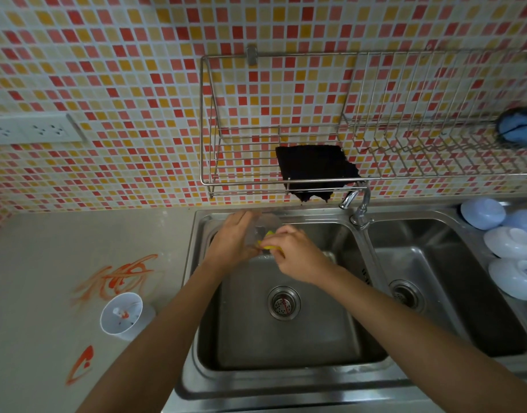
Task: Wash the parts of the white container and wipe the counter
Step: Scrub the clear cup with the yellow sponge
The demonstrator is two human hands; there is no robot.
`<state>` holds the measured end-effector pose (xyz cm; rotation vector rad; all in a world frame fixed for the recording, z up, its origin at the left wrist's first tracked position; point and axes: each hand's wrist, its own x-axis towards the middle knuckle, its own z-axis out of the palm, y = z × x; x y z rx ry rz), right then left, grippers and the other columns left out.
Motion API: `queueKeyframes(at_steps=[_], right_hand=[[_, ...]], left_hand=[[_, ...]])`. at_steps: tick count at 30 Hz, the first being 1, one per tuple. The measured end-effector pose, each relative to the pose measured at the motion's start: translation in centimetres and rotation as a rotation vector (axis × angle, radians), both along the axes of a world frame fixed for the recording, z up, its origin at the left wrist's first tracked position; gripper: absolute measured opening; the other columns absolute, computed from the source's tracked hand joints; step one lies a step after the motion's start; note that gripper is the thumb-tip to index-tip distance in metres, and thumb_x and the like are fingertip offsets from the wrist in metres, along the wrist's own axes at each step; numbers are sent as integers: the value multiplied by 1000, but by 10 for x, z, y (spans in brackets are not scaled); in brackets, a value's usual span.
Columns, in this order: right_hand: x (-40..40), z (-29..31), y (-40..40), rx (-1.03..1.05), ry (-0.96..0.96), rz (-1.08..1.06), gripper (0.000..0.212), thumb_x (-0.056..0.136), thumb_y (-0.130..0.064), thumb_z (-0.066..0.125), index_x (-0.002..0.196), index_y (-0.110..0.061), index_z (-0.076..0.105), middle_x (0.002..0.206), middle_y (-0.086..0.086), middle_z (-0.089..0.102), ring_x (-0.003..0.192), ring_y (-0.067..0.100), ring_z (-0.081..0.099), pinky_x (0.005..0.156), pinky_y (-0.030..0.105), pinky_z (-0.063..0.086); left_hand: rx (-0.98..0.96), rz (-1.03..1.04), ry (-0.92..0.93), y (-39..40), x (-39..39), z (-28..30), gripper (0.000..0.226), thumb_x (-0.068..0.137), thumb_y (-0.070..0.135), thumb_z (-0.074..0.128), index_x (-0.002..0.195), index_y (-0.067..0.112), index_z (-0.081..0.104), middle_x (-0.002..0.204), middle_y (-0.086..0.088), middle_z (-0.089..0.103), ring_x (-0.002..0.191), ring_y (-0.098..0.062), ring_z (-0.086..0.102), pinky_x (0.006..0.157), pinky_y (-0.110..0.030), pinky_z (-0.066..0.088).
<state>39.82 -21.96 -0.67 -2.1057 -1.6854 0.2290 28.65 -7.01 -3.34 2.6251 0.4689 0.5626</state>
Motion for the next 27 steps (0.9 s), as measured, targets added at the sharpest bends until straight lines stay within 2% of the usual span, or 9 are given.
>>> queueKeyframes(at_steps=[5, 8, 13, 16, 18, 21, 23, 25, 27], right_hand=[[17, 2, 1, 61, -364, 147, 39, 63, -1, 81, 99, -16, 72, 96, -3, 72, 97, 25, 61, 75, 38, 51], [20, 6, 0, 114, -473, 186, 39, 67, -2, 78, 102, -17, 69, 101, -5, 71, 105, 25, 60, 77, 37, 48], [33, 4, -8, 155, -580, 266, 25, 80, -6, 64, 102, -17, 69, 106, -6, 70, 109, 24, 59, 83, 34, 38], [33, 2, -8, 147, -598, 283, 26, 79, -6, 67, 102, -17, 69, 107, -6, 70, 110, 24, 58, 84, 34, 37], [32, 1, -7, 118, -554, 258, 33, 73, -3, 74, 103, -16, 69, 107, -5, 70, 110, 26, 58, 84, 38, 43], [25, 1, -3, 71, -424, 172, 43, 69, 5, 74, 107, -14, 70, 106, -2, 71, 109, 28, 56, 85, 44, 48], [15, -1, 1, 53, -237, 96, 40, 78, 5, 66, 113, -14, 70, 109, 1, 69, 109, 25, 52, 91, 45, 45], [5, -3, 4, 69, -19, -10, 35, 89, -3, 58, 120, -18, 68, 115, 5, 63, 112, 22, 49, 100, 38, 39], [3, -3, 3, 79, 19, -4, 35, 92, -9, 55, 122, -23, 66, 118, 5, 60, 114, 20, 49, 102, 36, 38]], left_hand=[[-88, 58, -29, -1, 2, 4, 80, 64, 30, 87, 132, 21, 45, 130, 3, 52, 117, -14, 47, 94, -33, 47], [-189, 73, 18, 1, 0, 8, 86, 63, 31, 88, 134, 21, 41, 133, 4, 48, 116, -9, 44, 95, -31, 45], [-362, 1, 126, 5, -7, 3, 94, 64, 29, 88, 137, 23, 28, 137, 3, 48, 123, -12, 48, 97, -28, 47], [-345, 4, 117, 4, -6, 2, 97, 63, 31, 88, 141, 25, 31, 137, 4, 49, 120, -11, 50, 97, -30, 48], [-266, 36, 98, 4, -3, 2, 94, 60, 31, 89, 140, 25, 39, 135, 4, 50, 120, -12, 49, 99, -36, 48], [-170, 67, 67, 4, 0, 6, 90, 59, 28, 89, 137, 25, 45, 135, 5, 50, 122, -15, 46, 100, -34, 44], [-113, 63, 29, 3, 2, 6, 86, 60, 25, 88, 135, 24, 46, 133, 4, 50, 120, -17, 46, 98, -37, 46], [-87, 68, -13, 2, 4, 5, 80, 64, 24, 86, 133, 24, 46, 131, 4, 51, 118, -18, 48, 95, -37, 48], [-67, 80, -40, 2, 4, 4, 77, 67, 31, 85, 131, 27, 44, 131, 6, 51, 118, -16, 48, 91, -33, 48]])
